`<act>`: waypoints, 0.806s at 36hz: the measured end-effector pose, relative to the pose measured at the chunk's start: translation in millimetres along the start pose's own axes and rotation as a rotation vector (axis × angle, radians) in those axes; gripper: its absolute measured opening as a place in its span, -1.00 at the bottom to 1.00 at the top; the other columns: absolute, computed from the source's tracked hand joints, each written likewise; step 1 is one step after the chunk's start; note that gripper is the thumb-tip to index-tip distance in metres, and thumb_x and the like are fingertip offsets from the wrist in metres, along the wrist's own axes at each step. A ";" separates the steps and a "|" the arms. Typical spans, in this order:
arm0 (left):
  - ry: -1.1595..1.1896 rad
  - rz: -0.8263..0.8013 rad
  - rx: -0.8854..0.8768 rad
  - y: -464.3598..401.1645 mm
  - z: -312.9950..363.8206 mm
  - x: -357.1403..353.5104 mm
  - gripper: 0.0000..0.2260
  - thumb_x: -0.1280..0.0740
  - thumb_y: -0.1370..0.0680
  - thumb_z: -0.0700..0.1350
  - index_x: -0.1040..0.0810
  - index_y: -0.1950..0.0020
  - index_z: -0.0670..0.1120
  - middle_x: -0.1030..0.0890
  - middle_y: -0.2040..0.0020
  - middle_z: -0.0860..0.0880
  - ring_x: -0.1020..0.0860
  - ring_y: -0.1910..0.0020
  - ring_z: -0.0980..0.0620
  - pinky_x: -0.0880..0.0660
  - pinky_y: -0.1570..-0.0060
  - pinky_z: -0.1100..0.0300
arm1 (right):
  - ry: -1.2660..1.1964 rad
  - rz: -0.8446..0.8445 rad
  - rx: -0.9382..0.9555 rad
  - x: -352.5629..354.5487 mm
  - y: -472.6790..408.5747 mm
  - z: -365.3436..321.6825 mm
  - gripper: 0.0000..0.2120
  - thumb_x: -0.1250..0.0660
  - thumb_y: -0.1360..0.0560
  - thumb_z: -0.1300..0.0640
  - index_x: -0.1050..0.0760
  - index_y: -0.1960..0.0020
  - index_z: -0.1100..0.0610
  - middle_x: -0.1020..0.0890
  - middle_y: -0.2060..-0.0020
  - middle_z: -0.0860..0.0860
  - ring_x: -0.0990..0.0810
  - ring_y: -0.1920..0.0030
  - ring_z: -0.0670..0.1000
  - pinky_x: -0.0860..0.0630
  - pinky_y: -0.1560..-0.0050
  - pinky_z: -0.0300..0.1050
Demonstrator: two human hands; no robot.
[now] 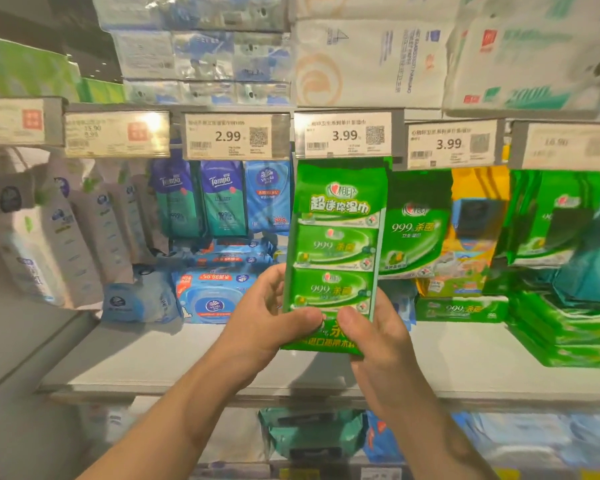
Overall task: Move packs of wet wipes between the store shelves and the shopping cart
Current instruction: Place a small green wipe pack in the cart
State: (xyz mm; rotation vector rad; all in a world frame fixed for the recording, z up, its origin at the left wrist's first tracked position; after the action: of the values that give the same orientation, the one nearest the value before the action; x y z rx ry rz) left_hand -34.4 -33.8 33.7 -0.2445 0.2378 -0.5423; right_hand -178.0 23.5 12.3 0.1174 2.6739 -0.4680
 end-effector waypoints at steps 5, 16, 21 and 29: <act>0.034 -0.069 -0.038 12.0 13.5 -13.6 -0.15 -0.70 -0.18 0.05 -0.42 -0.35 -0.16 -0.59 -0.27 -0.25 -0.60 -0.22 -0.25 -0.59 -0.11 -0.03 | 0.122 0.026 0.085 5.9 7.4 -6.6 -0.42 -0.45 -0.23 0.08 -0.54 -0.25 0.13 -0.73 -0.08 0.11 -0.70 -0.09 0.15 -0.65 -0.10 0.05; -0.081 -0.014 -0.186 61.6 23.9 -8.9 -0.30 -0.66 -0.26 0.08 -0.48 -0.34 0.03 -0.58 -0.31 -0.18 -0.58 -0.28 -0.17 -0.55 -0.15 0.08 | -0.078 -0.191 -0.009 -9.6 31.7 -1.5 -0.11 -0.68 -0.29 0.00 -0.32 -0.41 0.34 -0.65 -0.19 0.28 -0.65 -0.17 0.25 -0.60 -0.12 0.11; -0.091 0.081 -0.165 85.0 27.7 7.3 -0.23 -0.62 -0.32 0.06 -0.37 -0.42 -0.10 -0.57 -0.33 -0.14 -0.57 -0.30 -0.11 -0.55 -0.15 0.15 | -0.072 -0.273 -0.089 -30.1 32.6 14.3 -0.18 -0.67 -0.29 -0.04 -0.41 -0.38 0.28 -0.63 -0.21 0.31 -0.62 -0.18 0.30 -0.58 -0.18 0.23; -0.196 0.353 -0.131 147.1 39.7 54.6 -0.17 -0.62 -0.29 0.13 -0.35 -0.42 -0.15 -0.55 -0.34 -0.17 -0.53 -0.34 -0.18 -0.52 -0.24 -0.04 | -0.186 -0.444 -0.224 -91.9 38.9 53.3 -0.12 -0.65 -0.31 -0.05 -0.34 -0.37 0.43 -0.66 -0.16 0.27 -0.66 -0.13 0.25 -0.62 -0.10 0.12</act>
State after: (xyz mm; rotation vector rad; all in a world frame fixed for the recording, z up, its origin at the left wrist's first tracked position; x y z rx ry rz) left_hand 92.6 65.6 19.7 -0.3717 0.1209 -0.1510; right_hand -67.8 40.9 -6.6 -0.5669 2.5380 -0.2879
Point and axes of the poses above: each hand's wrist, its own y-axis away from the middle knuckle, its own x-axis out of the back of the hand, z = x × y, the point moved 2 cm from there along -y, towards the middle knuckle
